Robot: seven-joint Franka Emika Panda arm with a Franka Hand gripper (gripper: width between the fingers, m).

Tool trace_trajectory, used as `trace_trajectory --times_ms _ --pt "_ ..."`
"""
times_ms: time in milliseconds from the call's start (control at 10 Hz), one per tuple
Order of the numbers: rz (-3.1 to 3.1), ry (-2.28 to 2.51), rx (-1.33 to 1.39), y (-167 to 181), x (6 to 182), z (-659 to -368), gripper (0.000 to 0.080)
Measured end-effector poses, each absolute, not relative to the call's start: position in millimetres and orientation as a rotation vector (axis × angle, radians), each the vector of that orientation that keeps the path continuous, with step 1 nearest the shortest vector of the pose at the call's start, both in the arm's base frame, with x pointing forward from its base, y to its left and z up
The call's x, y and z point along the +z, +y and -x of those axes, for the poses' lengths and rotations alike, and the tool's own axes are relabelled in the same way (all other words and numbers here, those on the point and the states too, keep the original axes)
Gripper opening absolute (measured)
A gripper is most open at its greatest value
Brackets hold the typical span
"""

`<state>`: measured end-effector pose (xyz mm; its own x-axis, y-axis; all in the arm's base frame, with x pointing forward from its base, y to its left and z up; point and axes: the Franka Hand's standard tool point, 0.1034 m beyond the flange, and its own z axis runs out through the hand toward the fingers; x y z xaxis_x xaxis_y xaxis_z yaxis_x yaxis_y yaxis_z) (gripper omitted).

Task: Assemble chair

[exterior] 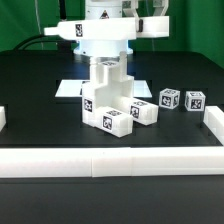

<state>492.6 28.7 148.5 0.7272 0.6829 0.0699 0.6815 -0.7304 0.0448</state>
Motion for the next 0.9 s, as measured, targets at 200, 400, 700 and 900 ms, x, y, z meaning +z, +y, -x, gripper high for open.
trace_trajectory --times_ms 200,400,700,900 --pt "-2.830 1.286 0.093 26.2 140.8 -491.5 0.0284" --pt "-2.842 1.275 0.087 23.6 137.8 -490.3 0.0284" --pt "-2.889 1.174 0.059 22.6 129.2 -486.2 0.0284" --pt "-2.905 1.138 0.046 19.3 125.5 -484.9 0.0284"
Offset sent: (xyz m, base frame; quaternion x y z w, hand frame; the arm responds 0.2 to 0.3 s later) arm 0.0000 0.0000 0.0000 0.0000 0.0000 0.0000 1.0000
